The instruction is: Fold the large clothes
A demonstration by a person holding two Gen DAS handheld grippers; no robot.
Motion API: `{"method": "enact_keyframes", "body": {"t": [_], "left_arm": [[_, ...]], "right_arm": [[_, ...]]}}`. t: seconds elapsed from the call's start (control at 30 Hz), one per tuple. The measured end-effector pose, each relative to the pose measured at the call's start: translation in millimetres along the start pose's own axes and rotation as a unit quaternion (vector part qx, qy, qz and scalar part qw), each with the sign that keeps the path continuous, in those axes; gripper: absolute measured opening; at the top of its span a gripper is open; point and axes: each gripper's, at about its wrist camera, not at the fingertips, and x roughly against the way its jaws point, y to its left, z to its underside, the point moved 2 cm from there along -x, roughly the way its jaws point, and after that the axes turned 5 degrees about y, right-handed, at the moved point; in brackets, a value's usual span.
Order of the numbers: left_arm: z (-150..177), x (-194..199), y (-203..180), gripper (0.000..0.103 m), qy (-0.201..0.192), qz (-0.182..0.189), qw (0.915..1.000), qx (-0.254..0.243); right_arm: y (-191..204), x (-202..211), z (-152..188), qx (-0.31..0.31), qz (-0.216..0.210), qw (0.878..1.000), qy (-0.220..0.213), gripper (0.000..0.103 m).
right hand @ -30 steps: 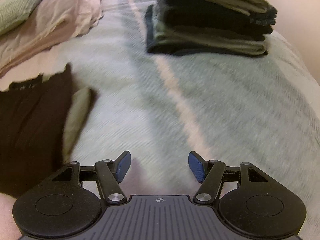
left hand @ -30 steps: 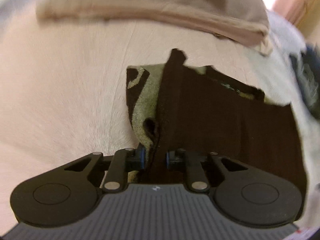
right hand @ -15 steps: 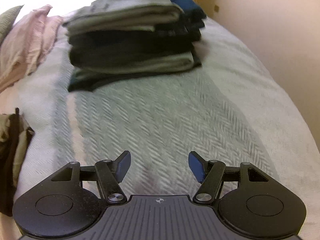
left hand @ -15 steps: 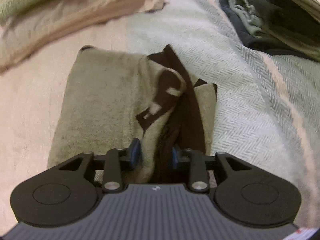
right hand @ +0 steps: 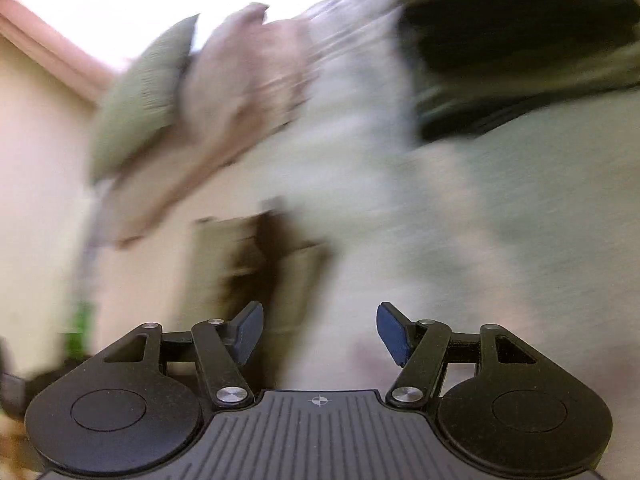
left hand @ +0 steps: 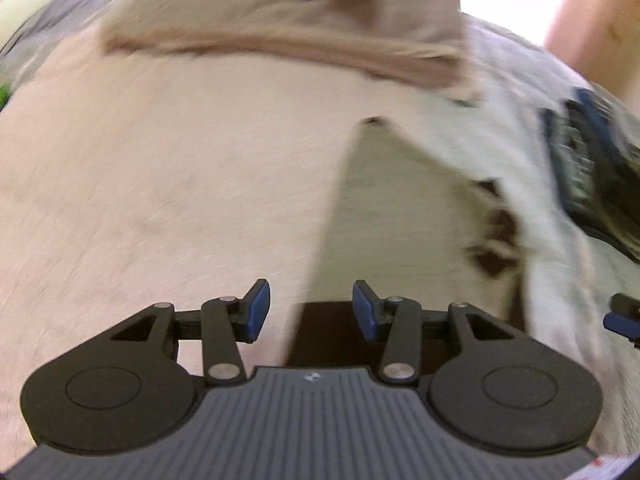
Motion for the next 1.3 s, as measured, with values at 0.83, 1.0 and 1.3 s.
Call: {"method": "enact_keyframes", "body": {"t": [0.83, 1.0, 1.3], "left_arm": [[-7.4, -38.0, 56.9, 0.040, 0.034, 0.064, 0.9959, 0.054], [-6.1, -38.6, 54.4, 0.040, 0.036, 0.066, 0.9956, 0.057], [-10.7, -26.5, 43.7, 0.037, 0.022, 0.079, 0.9962, 0.027]], "right_arm": [[-3.3, -99.3, -9.3, -0.170, -0.081, 0.977, 0.101, 0.043], [-1.5, -112.3, -14.6, -0.151, -0.078, 0.981, 0.092, 0.043], [41.8, -67.6, -19.9, 0.069, -0.011, 0.997, 0.015, 0.013]]}}
